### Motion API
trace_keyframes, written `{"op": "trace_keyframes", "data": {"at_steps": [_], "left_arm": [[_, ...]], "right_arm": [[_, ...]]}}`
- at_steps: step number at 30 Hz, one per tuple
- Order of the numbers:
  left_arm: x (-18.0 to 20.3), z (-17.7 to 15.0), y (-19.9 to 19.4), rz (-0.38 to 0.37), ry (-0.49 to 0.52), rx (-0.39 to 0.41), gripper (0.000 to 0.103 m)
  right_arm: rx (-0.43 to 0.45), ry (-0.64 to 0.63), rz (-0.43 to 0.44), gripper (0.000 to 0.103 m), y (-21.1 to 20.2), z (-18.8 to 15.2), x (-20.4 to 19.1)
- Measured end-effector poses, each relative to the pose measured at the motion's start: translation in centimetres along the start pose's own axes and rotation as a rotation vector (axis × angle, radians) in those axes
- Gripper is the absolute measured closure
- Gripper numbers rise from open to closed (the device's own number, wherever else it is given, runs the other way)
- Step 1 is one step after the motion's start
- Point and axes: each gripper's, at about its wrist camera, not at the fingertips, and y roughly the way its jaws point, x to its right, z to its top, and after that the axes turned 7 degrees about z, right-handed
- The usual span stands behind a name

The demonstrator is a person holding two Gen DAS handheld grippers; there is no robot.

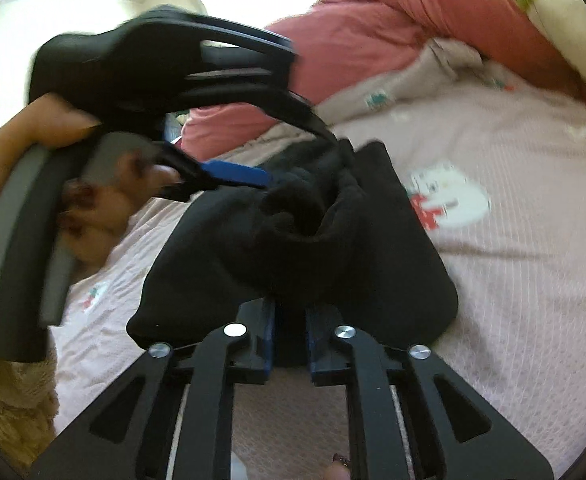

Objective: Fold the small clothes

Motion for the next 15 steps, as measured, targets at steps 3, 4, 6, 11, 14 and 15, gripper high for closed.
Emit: {"op": "trace_keyframes", "data": {"at_steps": [3, 4, 6, 11, 14, 15], "left_arm": [[-1.7, -0.6, -1.9, 0.006, -0.018, 0.058, 0.046], [-2.6, -1.0, -2.4, 0.028, -0.027, 0.078, 0.046], [-4.5, -1.8, -3.2, 0.09, -0.05, 0.118, 0.046], [-8.9, -4.1, -3.4, 0.213, -0.097, 0.167, 0.047], [-10.1, -5.1, -2.7, 0.193, -0.112, 0.145, 0.047], [-10.2, -5.3, -2.6, 0.187, -0.111, 0.147, 0.047]], "right_arm": [[-0.017, 0.025, 0.018, 0.081, -0.3, -0.4, 0.5], [-0.023, 0.031, 0.028, 0.074, -0.5, -0.4, 0.6], [-0.044, 0.038, 0.067, 0.049, -0.9, -0.2, 0.7], [-0.072, 0.082, 0.178, 0.028, -1.1, 2.0, 1.3], [-0.127, 0.151, 0.202, 0.024, 0.4, 4.3, 2.5], [-0.156, 0.177, 0.211, 0.024, 1.3, 5.0, 3.1]]}}
